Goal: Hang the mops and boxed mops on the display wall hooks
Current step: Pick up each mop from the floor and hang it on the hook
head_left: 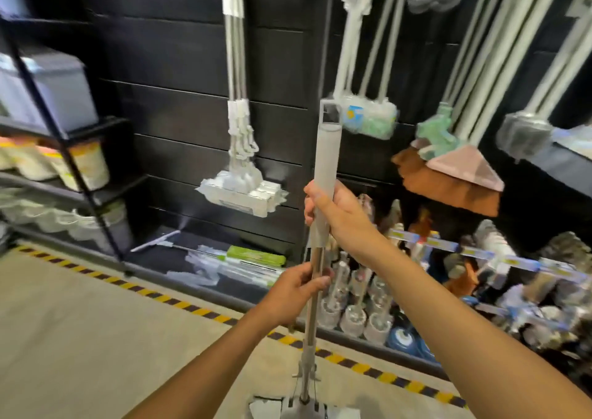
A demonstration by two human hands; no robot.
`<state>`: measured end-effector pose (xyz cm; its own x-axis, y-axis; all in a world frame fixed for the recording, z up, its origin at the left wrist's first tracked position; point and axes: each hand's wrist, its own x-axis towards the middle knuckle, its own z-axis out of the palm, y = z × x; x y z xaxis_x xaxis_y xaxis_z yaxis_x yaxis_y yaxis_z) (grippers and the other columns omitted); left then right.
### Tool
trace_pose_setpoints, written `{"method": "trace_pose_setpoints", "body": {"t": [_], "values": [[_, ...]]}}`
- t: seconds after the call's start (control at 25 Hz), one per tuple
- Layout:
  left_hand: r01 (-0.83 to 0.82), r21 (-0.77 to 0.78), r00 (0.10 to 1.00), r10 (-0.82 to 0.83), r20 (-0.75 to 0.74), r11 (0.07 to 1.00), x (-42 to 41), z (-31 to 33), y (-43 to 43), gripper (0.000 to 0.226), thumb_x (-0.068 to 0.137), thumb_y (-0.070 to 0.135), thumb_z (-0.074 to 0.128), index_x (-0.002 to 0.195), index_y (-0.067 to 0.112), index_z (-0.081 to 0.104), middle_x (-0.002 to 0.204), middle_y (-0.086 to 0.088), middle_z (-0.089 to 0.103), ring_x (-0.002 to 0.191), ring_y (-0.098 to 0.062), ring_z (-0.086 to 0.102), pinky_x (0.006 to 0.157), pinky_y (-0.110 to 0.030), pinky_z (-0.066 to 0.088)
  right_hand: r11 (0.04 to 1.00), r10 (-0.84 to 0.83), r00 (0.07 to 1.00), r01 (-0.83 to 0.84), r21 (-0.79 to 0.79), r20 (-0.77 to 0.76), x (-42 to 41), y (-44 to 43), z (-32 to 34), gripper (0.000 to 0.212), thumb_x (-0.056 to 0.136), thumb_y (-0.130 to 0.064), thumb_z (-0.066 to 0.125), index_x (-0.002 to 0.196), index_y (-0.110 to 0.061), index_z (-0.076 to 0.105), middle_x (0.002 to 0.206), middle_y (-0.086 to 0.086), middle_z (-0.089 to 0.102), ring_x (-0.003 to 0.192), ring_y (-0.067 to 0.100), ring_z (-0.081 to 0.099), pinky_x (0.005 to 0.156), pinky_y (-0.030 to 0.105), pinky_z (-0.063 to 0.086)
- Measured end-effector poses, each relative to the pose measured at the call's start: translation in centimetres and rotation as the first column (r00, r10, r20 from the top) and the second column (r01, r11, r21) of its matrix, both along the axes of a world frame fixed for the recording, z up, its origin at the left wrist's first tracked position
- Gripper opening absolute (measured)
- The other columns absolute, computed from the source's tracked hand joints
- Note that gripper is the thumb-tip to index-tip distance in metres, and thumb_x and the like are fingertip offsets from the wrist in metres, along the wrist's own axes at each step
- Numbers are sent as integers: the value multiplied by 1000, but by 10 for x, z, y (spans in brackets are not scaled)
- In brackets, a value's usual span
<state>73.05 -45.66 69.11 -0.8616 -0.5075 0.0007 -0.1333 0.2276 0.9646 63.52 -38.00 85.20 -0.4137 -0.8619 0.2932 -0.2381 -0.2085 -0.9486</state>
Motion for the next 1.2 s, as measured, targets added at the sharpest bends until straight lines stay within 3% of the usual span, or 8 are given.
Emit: {"method": "trace_pose_setpoints", "body": {"t": [0.2, 0.36, 0.56, 0.76, 1.04, 1.2], "values": [[-197, -31, 978, 195, -78, 980, 82, 15, -93, 19, 102, 30, 64, 118, 26, 74, 115, -4, 78, 112, -15, 72, 104, -46, 56, 993, 118, 992, -118, -7, -56, 71, -108, 16, 33, 109, -30, 51, 78, -26, 63, 71, -1, 56, 71, 19, 51, 80, 45, 46], [-318, -78, 946, 311, -90, 945, 127, 25, -162, 21, 102, 30, 64, 119, 23, 74, 114, -9, 77, 111, -23, 71, 100, -44, 56, 979, 200, 979, -202, -31, -41, 110, -182, 26, 22, 110, -25, 48, 90, -18, 55, 75, 3, 54, 69, 14, 52, 80, 38, 50], [-417, -116, 908, 409, -90, 901, 158, 26, -248, 21, 102, 32, 65, 119, 22, 74, 114, -12, 76, 109, -26, 71, 99, -46, 56, 942, 331, 944, -331, -62, -11, 125, -288, 19, 21, 107, -35, 52, 100, -16, 53, 74, -3, 57, 72, 17, 54, 85, 44, 48], [-471, -110, 881, 461, -106, 875, 152, 24, -340, 33, 97, 43, 64, 115, 17, 72, 110, -10, 77, 107, -25, 74, 101, -54, 56, 901, 428, 901, -419, -111, 69, 112, -392, 14, 21, 103, -40, 58, 108, -20, 54, 77, -5, 61, 73, 19, 58, 80, 41, 50], [-491, -96, 869, 479, -126, 866, 97, 41, -451, 18, 103, 21, 64, 116, 13, 72, 111, -12, 79, 100, -20, 77, 101, -52, 57, 895, 435, 895, -418, -154, 100, 55, -501, 20, 29, 107, -30, 51, 132, -16, 54, 95, -1, 72, 99, 23, 73, 96, 44, 59], [-420, -106, 903, 404, -145, 901, 63, 52, -503, 21, 103, 21, 64, 120, 11, 72, 110, -10, 79, 102, -20, 77, 101, -49, 57, 928, 358, 931, -347, -137, 69, 26, -540, 25, 25, 109, -30, 47, 126, -14, 56, 90, -2, 72, 90, 19, 72, 91, 39, 60]]}}
